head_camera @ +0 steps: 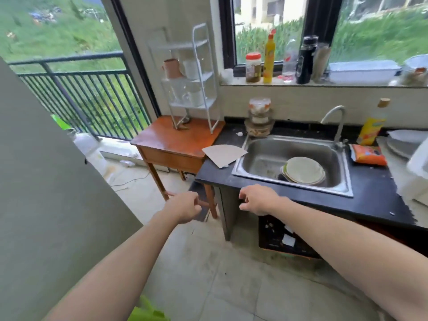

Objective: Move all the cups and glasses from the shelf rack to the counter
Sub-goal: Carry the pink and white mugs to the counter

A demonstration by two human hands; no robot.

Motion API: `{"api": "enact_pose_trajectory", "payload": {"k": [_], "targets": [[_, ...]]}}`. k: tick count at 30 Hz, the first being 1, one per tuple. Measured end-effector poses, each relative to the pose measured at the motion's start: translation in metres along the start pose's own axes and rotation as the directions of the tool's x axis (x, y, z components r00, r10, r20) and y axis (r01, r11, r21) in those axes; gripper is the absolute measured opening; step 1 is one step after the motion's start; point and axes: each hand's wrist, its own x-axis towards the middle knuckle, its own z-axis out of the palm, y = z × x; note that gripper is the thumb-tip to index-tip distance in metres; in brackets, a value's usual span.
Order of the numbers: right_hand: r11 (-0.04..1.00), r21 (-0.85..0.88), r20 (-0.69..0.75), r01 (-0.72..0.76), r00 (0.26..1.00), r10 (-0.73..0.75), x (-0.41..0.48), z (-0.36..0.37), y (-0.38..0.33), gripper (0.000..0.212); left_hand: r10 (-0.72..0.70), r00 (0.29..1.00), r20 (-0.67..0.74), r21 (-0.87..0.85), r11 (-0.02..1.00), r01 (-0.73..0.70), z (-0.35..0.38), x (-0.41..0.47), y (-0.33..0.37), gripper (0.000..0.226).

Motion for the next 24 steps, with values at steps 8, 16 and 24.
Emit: {"api": "enact_pose_trajectory", "payload": {"k": [8,16,24], "targets": [[0.984,-0.017,-0.027,0.177,0.984,-0.178,0.167,-0.061,-0.066,0.031,-0.225,0.965,-0.138,-0.100,0.972,0.212,-0.078,0.067,-0.096,0.019],[0.980,-0.036,-0.079,0.198,0.977,-0.200,0.307,-0.107,-0.124,0.040,-0.231,0.954,-0.193,-0.141,0.968,0.206,-0.138,0.167,-0.194,0.017],[0.990,0.113,-0.270,0.083,0.962,-0.050,0.428,-0.163,-0.163,0.040,-0.060,0.963,-0.263,-0.177,0.984,0.013,-0.226,0.288,-0.270,0.013]]}}
